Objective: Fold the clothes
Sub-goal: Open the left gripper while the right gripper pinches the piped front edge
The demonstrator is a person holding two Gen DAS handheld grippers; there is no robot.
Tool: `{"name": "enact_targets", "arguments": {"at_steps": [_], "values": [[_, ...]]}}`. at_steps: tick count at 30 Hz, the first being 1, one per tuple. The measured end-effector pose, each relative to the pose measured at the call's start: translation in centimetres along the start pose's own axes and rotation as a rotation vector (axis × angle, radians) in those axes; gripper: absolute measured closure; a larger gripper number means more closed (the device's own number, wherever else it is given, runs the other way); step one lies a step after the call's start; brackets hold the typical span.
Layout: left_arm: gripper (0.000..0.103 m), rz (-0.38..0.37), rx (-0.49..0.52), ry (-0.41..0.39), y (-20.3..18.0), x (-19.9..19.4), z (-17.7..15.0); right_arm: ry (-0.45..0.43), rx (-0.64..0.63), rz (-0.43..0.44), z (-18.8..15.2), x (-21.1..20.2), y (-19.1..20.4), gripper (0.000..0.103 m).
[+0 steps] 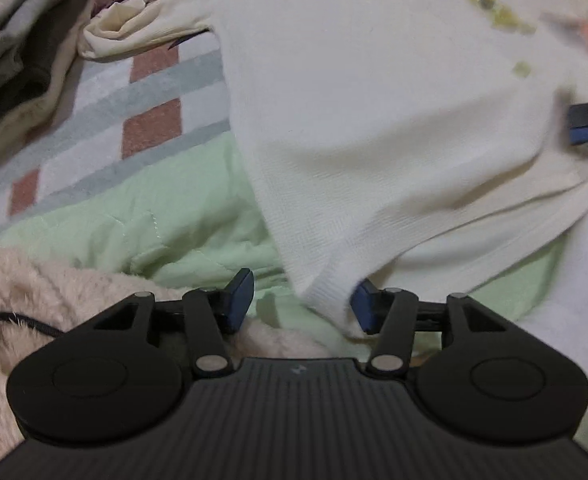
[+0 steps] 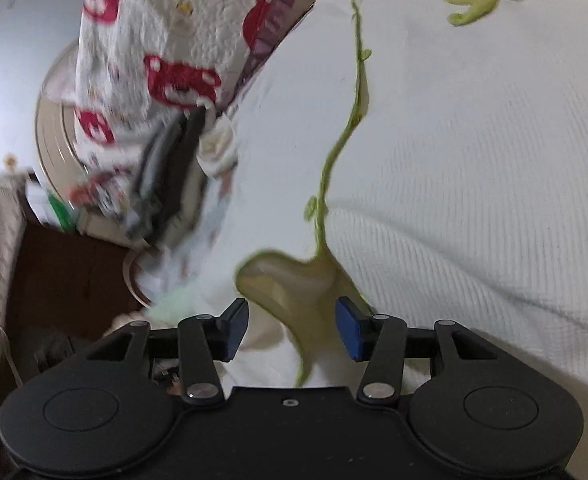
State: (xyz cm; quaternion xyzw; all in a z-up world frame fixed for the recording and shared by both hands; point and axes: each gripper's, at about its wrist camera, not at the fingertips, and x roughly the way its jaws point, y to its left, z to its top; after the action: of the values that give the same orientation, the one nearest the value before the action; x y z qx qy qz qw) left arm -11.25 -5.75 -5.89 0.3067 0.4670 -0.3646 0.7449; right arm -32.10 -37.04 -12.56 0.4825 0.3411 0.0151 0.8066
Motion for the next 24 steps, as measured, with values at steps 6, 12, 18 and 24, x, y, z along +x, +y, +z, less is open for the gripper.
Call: {"name": "enact_targets", "arguments": {"at_steps": [6, 12, 18, 24], "values": [[0.101, -0.001, 0.049, -0.034, -0.9, -0.3, -0.1, 0.059, -0.199, -0.021, -0.6, 0.7, 2.4, 0.047], [0.101, 0.021, 0.009, -0.155, 0.9, -6.1, -1.0, 0.145, -0.418, 0.157, -0.9, -0.2, 6.7, 0.097], [0.102, 0.017, 0.053, -0.121, 1.2, -6.5, -2.7, 0.188, -0.466, 0.103, -1.4, -3.1, 7.9, 0.097], [0.102, 0.035, 0.073, -0.119, 0.3, -6.1, -3.2, 0.220, -0.540, -0.009, -2.2, -4.3, 7.4, 0.097]]}}
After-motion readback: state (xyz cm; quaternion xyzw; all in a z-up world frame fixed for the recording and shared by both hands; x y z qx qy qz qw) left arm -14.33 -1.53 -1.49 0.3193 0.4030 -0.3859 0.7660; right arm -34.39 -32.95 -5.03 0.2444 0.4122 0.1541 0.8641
